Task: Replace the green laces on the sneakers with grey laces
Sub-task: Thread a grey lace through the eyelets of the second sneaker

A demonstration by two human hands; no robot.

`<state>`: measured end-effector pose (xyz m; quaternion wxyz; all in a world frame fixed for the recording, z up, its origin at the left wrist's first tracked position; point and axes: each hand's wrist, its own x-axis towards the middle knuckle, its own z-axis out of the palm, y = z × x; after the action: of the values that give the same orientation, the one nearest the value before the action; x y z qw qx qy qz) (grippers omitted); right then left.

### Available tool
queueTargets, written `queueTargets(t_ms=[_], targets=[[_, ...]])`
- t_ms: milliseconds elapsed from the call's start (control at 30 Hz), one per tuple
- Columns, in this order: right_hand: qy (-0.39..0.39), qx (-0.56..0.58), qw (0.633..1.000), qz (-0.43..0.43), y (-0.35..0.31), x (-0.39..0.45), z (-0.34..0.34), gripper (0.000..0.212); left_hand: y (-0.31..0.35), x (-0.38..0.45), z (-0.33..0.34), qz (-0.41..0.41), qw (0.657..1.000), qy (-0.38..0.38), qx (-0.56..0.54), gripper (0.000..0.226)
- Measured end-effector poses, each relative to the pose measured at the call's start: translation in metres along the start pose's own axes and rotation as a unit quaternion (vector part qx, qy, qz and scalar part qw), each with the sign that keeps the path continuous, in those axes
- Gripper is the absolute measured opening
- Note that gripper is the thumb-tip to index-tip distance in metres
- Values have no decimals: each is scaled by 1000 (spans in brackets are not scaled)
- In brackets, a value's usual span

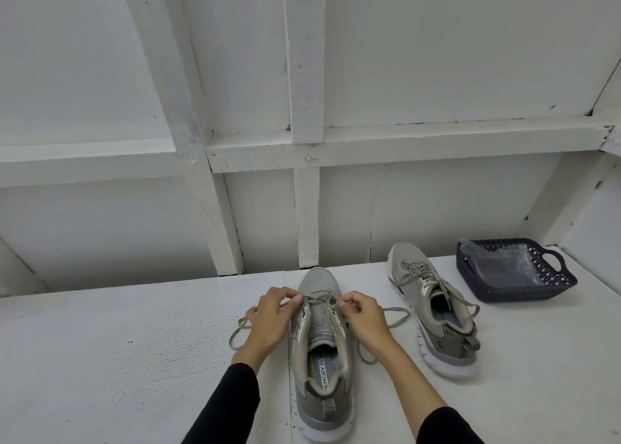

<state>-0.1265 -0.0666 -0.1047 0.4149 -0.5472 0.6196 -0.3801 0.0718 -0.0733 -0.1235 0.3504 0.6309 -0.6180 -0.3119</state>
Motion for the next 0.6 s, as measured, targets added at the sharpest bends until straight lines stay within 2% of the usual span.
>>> queueTargets(t_ms=[133, 267, 400, 467, 533, 600], targets=[[17, -7, 1000, 3, 3, 1, 4, 12, 2, -2, 0, 7, 998, 1, 66, 14], [42, -15, 999, -2, 2, -1, 2, 15, 3, -2, -1, -29, 999, 25, 12, 19], [64, -19, 998, 2, 3, -2, 1, 17, 3, -6, -10, -162, 972, 170, -6, 14], [67, -22, 997, 0, 2, -1, 3, 18, -2, -8, -17, -217, 960, 176, 2, 14], [71, -24, 997, 4, 2, 0, 5, 19, -6, -9, -20, -206, 965, 159, 35, 14], [73, -24, 997, 12, 2, 1, 6, 19, -9, -9, -19, -140, 976, 150, 70, 16]])
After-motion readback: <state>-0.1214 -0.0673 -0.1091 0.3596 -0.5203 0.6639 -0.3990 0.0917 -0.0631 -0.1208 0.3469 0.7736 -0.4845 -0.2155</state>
